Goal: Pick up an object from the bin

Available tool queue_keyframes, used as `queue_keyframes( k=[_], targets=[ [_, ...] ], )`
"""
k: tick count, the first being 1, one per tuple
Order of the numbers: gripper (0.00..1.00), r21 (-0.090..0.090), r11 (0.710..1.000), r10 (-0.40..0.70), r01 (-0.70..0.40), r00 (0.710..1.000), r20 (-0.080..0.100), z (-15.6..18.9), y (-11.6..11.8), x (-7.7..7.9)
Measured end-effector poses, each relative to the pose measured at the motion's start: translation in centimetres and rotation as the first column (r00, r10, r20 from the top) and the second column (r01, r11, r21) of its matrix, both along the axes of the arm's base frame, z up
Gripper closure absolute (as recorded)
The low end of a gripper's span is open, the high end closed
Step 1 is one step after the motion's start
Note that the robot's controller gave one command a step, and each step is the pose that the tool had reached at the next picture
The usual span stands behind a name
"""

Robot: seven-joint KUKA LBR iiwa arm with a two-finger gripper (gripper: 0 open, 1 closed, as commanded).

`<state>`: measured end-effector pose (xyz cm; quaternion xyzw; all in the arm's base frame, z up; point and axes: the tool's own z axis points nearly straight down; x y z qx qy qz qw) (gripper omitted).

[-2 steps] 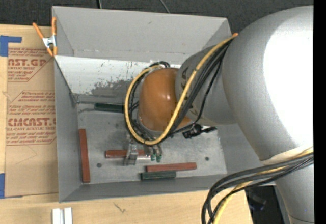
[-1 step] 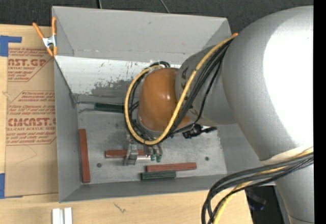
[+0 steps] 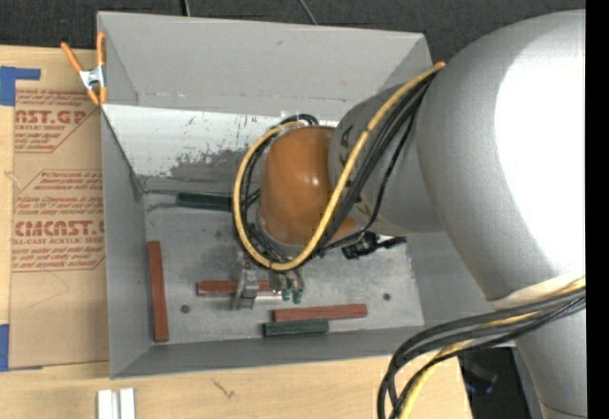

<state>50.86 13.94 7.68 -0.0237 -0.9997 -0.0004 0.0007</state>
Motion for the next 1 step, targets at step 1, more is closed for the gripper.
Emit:
queue_keyframes(
  k=[1],
  targets=[
    [1.0, -0.002, 1.0, 0.0, 0.0, 1.0, -0.007, 1.07, -0.03, -0.18]
  ],
)
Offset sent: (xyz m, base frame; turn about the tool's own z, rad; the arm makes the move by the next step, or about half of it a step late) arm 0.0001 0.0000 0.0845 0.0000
